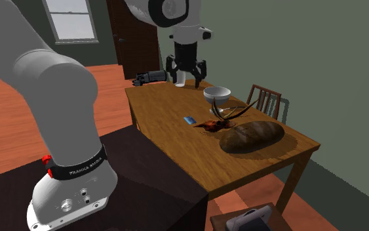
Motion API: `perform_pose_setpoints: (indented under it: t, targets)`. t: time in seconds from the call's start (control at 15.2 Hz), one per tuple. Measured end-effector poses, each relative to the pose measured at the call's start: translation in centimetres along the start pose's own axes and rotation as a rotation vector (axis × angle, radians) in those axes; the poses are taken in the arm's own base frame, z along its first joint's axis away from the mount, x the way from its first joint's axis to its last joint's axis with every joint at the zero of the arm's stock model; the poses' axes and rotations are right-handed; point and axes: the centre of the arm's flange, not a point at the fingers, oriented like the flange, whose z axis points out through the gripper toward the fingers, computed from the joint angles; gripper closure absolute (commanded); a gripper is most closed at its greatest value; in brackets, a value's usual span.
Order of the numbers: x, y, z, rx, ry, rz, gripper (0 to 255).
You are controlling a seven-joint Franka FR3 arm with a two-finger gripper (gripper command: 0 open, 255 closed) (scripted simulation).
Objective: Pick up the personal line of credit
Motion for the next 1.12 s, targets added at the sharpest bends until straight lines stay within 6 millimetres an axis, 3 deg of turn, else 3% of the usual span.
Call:
perform_pose_setpoints:
  t: [0.53,1.12]
  targets:
    - [2.9,2.1,9.4,0.075,0.1,-0.242,0]
    - [8.4,1.9,19.5,0.158,0.212,-0.519,0]
